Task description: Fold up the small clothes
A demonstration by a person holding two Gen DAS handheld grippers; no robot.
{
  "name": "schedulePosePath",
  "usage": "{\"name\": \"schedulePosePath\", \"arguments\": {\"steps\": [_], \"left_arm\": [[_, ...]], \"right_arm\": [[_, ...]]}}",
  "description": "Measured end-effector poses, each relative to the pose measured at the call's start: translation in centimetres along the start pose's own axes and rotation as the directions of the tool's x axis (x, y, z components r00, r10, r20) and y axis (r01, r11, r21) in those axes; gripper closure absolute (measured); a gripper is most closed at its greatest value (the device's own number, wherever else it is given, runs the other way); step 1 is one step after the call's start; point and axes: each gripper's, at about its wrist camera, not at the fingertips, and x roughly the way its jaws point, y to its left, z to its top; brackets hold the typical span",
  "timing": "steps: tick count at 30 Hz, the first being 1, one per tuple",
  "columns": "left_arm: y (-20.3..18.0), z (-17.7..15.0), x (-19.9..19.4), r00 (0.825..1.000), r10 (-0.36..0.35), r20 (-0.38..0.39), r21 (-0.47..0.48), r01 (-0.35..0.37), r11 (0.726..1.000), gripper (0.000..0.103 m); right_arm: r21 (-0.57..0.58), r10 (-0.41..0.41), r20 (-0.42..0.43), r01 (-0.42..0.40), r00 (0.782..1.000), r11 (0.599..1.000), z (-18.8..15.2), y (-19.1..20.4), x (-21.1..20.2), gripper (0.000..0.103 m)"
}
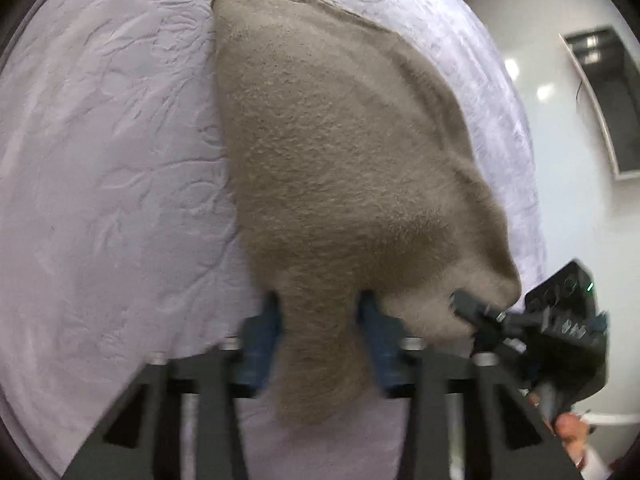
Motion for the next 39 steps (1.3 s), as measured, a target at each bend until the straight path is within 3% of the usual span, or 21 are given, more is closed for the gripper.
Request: {"name": "schedulePosePath", "arguments": {"steps": [2, 5, 9, 13, 15, 17, 18, 19, 22, 28, 32, 33, 34, 35, 37, 39], "left_arm": [[0.1, -0.4, -1.1, 1.0, -0.013, 0.014, 0.035, 0.012, 0.999, 0.08], [0.8, -1.7, -2.1, 0.999, 0.019, 0.03, 0.101, -0.022, 0.995, 0.08], [1.3, -2.7, 0.0, 0.998, 0.061, 0.009, 0.106, -0.061, 0.993, 0.08], [0.5, -3.3, -0.9, 0.995, 0.084, 0.058, 0.112, -0.09, 0.99, 0.08], [0.2, -3.5, -1.2, 0.993, 0.1, 0.061, 0.11, -0.107, 0.988, 0.08], [0.1, -3.4, -1.5, 0.991, 0.121, 0.06, 0.097, -0.126, 0.987, 0.056], [0.0, -3.5, -1.9, 0.986, 0.149, 0.071, 0.085, -0.155, 0.984, 0.02], [-0.1, -3.6, -2.5, 0.981, 0.168, 0.101, 0.075, -0.175, 0.982, 0.007], [0.1, -3.9, -3.7, 0.972, 0.184, 0.144, 0.067, -0.195, 0.978, 0.007], [-0.6, -3.4, -3.6, 0.947, 0.279, 0.161, 0.056, -0.291, 0.955, 0.007], [-0.7, -3.2, -4.3, 0.928, 0.328, 0.176, 0.059, -0.343, 0.938, 0.007], [-0.6, -3.1, -4.4, 0.928, 0.329, 0.173, 0.052, -0.342, 0.938, 0.007], [-0.1, -3.2, -4.6, 0.929, 0.328, 0.169, 0.038, -0.339, 0.94, 0.007], [0.2, -3.0, -4.7, 0.93, 0.327, 0.168, 0.023, -0.336, 0.942, 0.007], [1.0, -3.0, -5.3, 0.927, 0.331, 0.178, -0.006, -0.336, 0.942, 0.007], [1.4, -2.5, -5.3, 0.928, 0.327, 0.18, -0.027, -0.328, 0.944, 0.007]], "right_arm": [[0.003, 0.018, 0.002, -0.018, 1.0, 1.0, -0.4, 0.5, 0.2, 0.095], [-0.111, -0.03, 0.004, 0.03, 1.0, 0.993, -2.3, 2.3, -0.3, 0.095], [-0.095, -0.132, 0.015, 0.133, 0.991, 0.987, -2.8, -0.8, 0.8, 0.095], [-0.064, -0.132, 0.012, 0.132, 0.991, 0.989, -2.6, -2.4, 1.1, 0.095], [-0.099, -0.167, 0.001, 0.167, 0.986, 0.981, -3.1, -2.0, 0.2, 0.086], [-0.146, -0.238, -0.006, 0.234, 0.971, 0.961, -3.5, -1.1, -0.8, 0.066], [-0.161, -0.252, -0.007, 0.248, 0.968, 0.955, -3.7, -0.9, -1.3, 0.066], [-0.181, -0.258, -0.01, 0.252, 0.966, 0.951, -3.9, -0.4, -1.9, 0.066], [-0.257, -0.233, -0.009, 0.223, 0.973, 0.94, -4.4, 1.7, -3.5, 0.066], [-0.438, -0.26, 0.055, 0.257, 0.964, 0.861, -3.4, 7.7, -2.8, 0.066], [-0.521, -0.353, 0.116, 0.36, 0.928, 0.774, -0.8, 10.0, -0.2, 0.066], [-0.536, -0.394, 0.131, 0.399, 0.91, 0.744, -0.1, 10.0, 0.6, 0.066], [-0.534, -0.462, 0.151, 0.465, 0.874, 0.706, 0.5, 9.1, 1.1, 0.071], [-0.51, -0.49, 0.145, 0.49, 0.859, 0.707, 1.1, 7.9, 1.3, 0.082], [-0.423, -0.456, 0.127, 0.464, 0.881, 0.778, 2.1, 5.9, 0.0, 0.093], [-0.337, -0.384, 0.144, 0.41, 0.912, 0.847, 2.4, 5.2, -2.4, 0.093]]}}
